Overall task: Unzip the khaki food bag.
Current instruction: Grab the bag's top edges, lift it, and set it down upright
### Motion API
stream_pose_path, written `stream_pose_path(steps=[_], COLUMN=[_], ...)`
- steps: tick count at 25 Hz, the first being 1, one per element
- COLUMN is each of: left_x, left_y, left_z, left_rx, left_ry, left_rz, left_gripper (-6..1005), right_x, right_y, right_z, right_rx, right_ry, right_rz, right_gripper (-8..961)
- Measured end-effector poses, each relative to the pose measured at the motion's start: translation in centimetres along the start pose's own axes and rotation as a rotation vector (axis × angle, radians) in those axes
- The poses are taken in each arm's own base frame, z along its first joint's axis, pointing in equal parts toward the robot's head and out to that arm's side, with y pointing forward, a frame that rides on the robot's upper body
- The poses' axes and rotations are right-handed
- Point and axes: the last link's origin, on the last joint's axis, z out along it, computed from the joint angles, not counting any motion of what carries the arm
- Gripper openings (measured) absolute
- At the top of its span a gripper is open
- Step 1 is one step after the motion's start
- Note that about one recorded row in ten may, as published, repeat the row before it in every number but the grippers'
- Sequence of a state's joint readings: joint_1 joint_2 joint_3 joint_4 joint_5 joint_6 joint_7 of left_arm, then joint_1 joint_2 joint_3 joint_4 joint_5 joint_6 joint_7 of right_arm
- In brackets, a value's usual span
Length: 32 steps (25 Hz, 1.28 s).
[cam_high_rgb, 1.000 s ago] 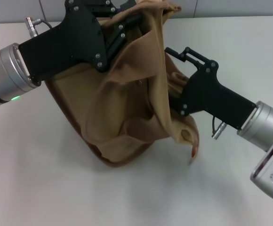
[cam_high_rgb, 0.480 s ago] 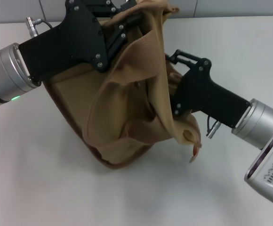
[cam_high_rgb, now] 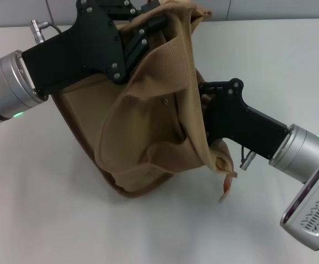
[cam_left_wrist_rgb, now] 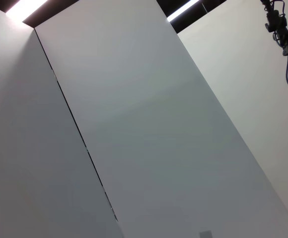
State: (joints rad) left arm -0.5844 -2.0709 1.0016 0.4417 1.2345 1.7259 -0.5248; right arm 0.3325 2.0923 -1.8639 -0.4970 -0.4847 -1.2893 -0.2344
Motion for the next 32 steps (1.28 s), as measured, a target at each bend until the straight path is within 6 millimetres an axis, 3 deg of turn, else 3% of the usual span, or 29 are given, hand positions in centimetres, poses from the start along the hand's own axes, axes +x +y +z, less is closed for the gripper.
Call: stream_pose_path(steps=[8,16,32], left_x=[0.0,0.0,-0.1], left_y=[0.0,-0.1,-0.3], left_z=[0.0,0.0,0.1], left_rx=[0.001,0.009,0.013], left_ry=[0.0,0.0,-0.005], left_rz=[-0.001,0.001,0.003], left_gripper=[201,204,210], right_x=[0.1,-0.3,-2.6], right_y=[0.1,1.0,3.7], right_z=[-0.4,-2.4,-12.5], right_rx=[0.01,0.04,0.238], right_ry=[0.012,0.029,0.05], right_rz=[0.011,0.039,0.158], right_gripper=[1,1,1])
